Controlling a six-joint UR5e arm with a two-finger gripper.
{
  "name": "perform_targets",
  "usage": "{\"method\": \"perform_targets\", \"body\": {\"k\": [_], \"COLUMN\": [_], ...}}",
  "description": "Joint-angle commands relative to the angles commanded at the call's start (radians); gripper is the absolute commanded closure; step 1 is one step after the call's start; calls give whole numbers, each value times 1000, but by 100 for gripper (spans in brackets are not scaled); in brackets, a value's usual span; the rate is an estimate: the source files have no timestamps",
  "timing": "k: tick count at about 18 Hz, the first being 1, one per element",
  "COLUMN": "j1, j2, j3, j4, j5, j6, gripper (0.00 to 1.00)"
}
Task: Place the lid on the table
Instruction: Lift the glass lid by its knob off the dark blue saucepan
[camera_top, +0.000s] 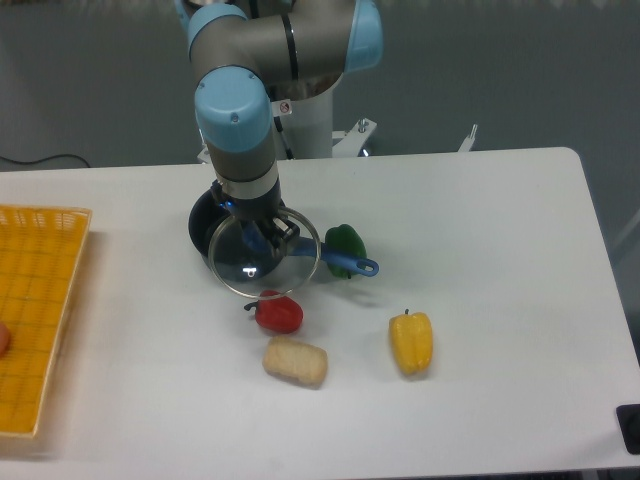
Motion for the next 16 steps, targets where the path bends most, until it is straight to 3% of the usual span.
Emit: {"method": "perform_targets", "body": {"k": [8,16], "j1": [34,117], "j2": [2,5], "j3": [9,12], "j4": [-6,-32], "j5": [5,9], "j6": [11,213], "gripper": [42,42]}}
